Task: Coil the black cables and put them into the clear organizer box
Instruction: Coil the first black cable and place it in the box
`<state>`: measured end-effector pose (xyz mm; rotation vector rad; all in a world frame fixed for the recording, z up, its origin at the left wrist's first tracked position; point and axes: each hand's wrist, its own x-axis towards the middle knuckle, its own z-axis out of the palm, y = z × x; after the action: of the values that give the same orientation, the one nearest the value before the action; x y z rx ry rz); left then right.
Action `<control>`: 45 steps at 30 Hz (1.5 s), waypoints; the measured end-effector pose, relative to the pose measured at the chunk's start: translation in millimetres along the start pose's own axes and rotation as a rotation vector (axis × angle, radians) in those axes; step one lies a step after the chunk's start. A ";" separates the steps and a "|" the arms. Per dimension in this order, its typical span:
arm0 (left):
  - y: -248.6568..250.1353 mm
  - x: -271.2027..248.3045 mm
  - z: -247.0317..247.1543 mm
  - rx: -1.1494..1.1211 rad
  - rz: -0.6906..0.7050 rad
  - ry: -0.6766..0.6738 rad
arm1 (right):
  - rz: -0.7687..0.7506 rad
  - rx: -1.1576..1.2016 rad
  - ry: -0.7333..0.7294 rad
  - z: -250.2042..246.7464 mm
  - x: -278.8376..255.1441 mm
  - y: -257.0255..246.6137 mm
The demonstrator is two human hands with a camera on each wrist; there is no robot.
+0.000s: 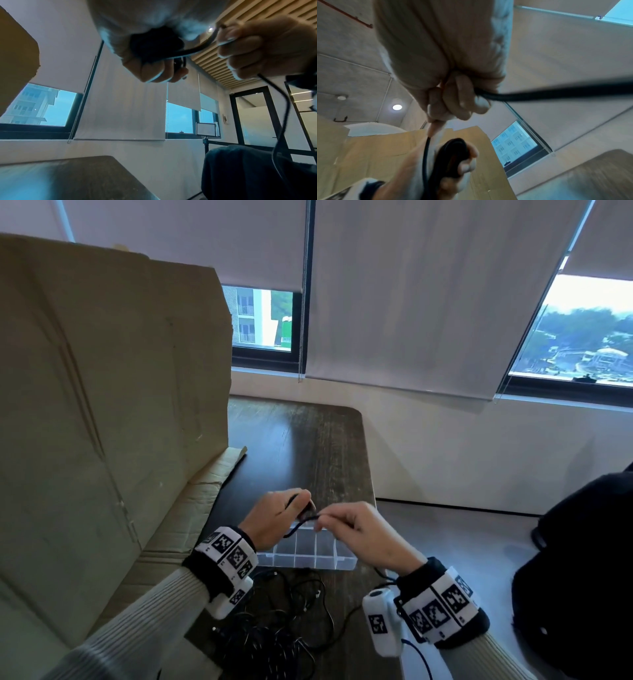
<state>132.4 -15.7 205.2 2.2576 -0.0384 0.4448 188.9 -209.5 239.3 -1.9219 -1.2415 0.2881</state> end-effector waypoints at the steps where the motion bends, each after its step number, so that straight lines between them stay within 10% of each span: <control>1: 3.4 -1.2 0.5 -0.032 -0.007 -0.057 | -0.012 0.003 0.069 -0.8 2.3 2.8; 9: 11.3 -4.7 2.0 -0.116 0.074 -0.263 | 0.058 0.353 0.439 -2.8 9.0 22.9; 14: 23.7 -0.7 1.4 -0.621 -0.138 -0.028 | 0.126 0.473 0.510 6.9 12.0 36.9; 24: 30.8 16.3 -16.3 -1.133 -0.238 0.272 | 0.211 0.434 0.176 52.6 0.1 48.1; 29: 21.1 16.4 -5.2 -0.860 -0.264 0.364 | 0.192 0.156 -0.143 51.9 -4.9 31.4; 32: -3.3 13.7 -0.7 -0.261 -0.057 0.301 | 0.105 0.070 -0.169 35.7 -3.9 13.9; 35: -7.8 7.4 3.0 0.096 0.042 0.120 | 0.037 -0.011 -0.071 17.5 -1.7 6.1; 41: -0.4 -1.0 3.5 0.069 0.133 -0.243 | 0.068 0.375 0.294 -0.1 1.1 6.1; 45: 3.5 0.6 5.8 0.013 0.091 -0.247 | 0.127 0.488 0.385 -5.5 3.6 16.4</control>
<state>134.1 -22.3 204.4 2.3181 -0.2668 0.2115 204.6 -212.2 231.7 -1.5393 -0.7158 0.2446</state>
